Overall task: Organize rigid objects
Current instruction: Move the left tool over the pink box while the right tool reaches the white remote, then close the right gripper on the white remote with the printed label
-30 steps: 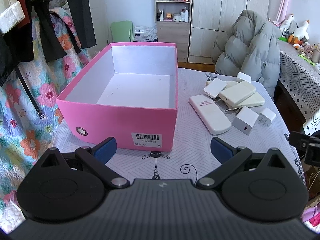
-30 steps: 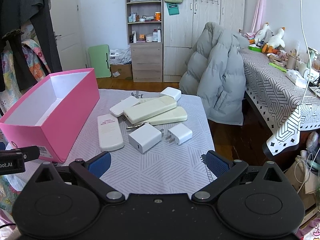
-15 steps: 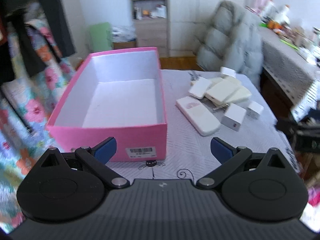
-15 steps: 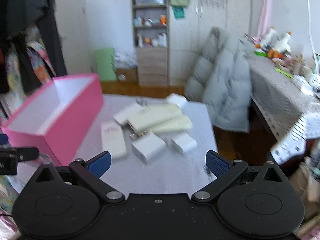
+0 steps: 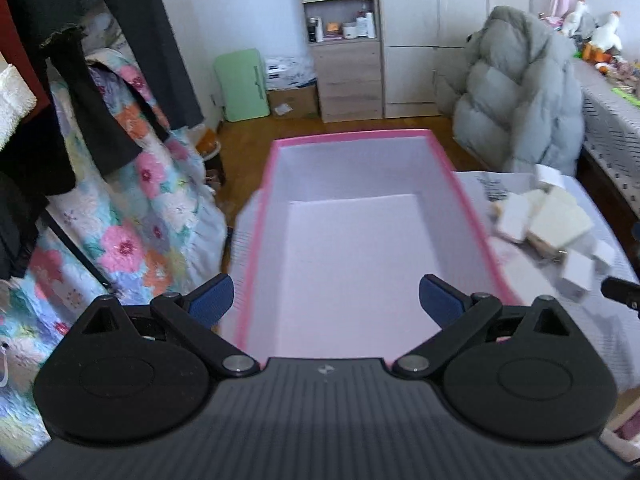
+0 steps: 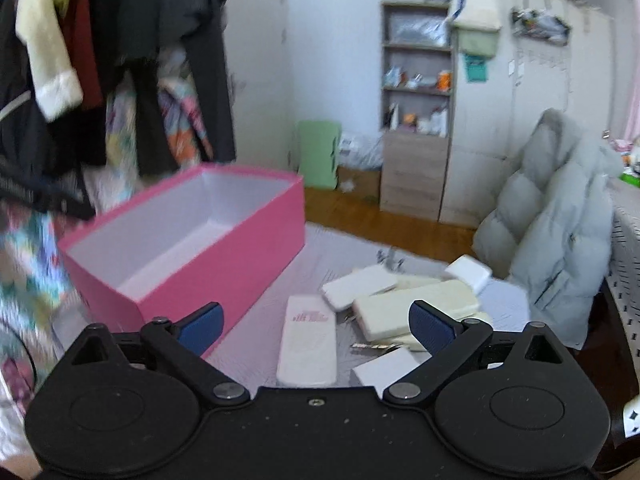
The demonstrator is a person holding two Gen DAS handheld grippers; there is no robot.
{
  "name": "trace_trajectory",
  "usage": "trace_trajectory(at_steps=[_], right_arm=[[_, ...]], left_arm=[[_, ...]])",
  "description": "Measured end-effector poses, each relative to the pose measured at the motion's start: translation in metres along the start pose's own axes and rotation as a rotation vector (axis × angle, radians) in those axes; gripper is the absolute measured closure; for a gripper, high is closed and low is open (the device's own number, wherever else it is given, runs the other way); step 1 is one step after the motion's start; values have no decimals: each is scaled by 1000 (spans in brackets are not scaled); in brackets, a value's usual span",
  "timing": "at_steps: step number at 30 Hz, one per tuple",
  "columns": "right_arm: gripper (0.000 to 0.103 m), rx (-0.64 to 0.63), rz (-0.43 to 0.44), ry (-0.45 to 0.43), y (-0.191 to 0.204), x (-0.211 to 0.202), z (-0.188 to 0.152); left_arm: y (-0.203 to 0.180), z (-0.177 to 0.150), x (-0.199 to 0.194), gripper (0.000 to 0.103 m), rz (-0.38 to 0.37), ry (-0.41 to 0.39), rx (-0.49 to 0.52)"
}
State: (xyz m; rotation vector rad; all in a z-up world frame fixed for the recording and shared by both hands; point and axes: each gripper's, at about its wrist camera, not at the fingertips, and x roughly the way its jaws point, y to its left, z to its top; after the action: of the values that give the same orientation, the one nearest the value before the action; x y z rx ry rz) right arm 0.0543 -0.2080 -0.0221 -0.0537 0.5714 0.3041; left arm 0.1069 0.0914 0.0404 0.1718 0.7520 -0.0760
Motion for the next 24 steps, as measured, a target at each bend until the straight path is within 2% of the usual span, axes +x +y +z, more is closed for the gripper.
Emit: trace_trajectory(at_steps=[2,4,6,10,15,16,18,20,24], right_arm=[[10,-5,21,66,-3,22,2],[24,-11,45,140,-5,42,3],[30,-5,57,209,-6,63,2],[32,-4,71,295,-6,98,0],[32,-42,36,353,-1,125,3],[32,-38,37,361,-1,128,3],[32,-27,40,374,-1,131,4],[32,-3,44,390,-3,136,4],[32,19,43,428,-4,153,3]], left_arm=[[10,4,12,3,9,-2,-6],[16,7,24,3,14,-4,-8],[23,10,42,6,37,12,0],[32,14,76,17,93,39,30],[49,14,112,52,70,109,0],[51,14,117,55,64,111,-4],[55,11,124,71,50,107,0],[59,10,132,74,31,116,-7],[65,6,137,93,-23,102,-40]])
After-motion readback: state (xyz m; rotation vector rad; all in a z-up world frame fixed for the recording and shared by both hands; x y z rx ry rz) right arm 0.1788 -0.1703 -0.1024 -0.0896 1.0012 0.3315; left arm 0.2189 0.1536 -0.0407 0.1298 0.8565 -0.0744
